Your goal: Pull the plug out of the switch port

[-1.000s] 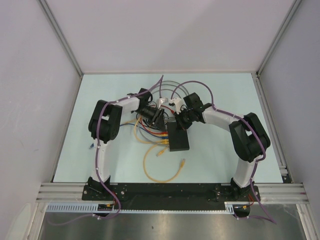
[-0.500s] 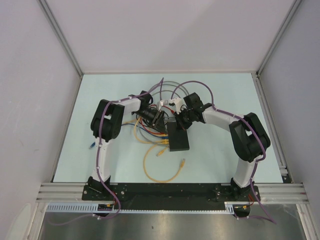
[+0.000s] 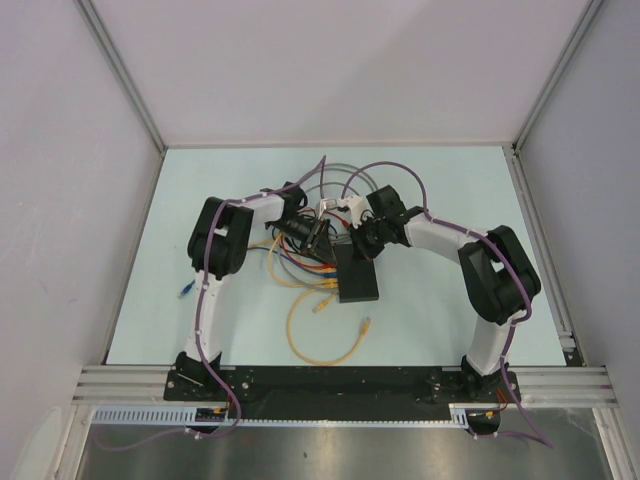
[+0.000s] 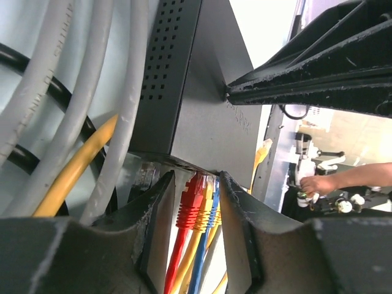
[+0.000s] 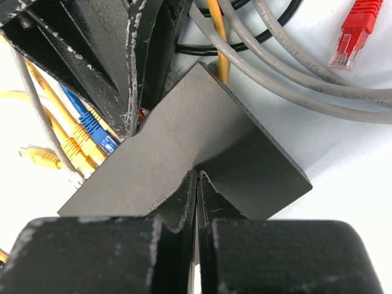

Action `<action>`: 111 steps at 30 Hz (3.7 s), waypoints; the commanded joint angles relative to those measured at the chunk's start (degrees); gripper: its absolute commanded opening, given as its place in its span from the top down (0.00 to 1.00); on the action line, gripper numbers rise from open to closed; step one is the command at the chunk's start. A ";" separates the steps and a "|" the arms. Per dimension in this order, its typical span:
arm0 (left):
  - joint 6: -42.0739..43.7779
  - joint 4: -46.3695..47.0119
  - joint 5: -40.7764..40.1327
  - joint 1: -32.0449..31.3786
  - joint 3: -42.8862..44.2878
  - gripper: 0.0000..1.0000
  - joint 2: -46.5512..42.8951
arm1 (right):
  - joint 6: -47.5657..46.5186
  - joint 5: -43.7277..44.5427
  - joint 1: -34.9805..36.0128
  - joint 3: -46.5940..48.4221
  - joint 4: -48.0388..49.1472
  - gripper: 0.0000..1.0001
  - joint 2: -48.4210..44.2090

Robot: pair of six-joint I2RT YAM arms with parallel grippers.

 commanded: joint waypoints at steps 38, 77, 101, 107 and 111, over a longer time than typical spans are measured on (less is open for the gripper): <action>6.21 -3.48 3.24 0.45 4.11 0.93 3.18 | -1.42 4.39 1.76 -2.49 -6.13 1.00 2.55; 17.02 -15.88 -1.42 0.62 10.09 1.00 5.11 | -2.57 4.74 2.37 -2.49 -6.40 1.00 3.25; 21.68 -19.92 -5.55 1.15 10.44 1.00 5.90 | -3.27 5.18 2.55 -2.49 -7.36 1.00 2.98; 22.47 -20.18 -3.71 1.41 10.36 1.00 6.07 | -3.36 5.27 2.64 -2.49 -7.10 1.00 3.16; 22.73 -19.75 -3.09 1.67 9.22 1.00 5.64 | -3.36 5.27 2.64 -2.49 -7.01 1.00 3.34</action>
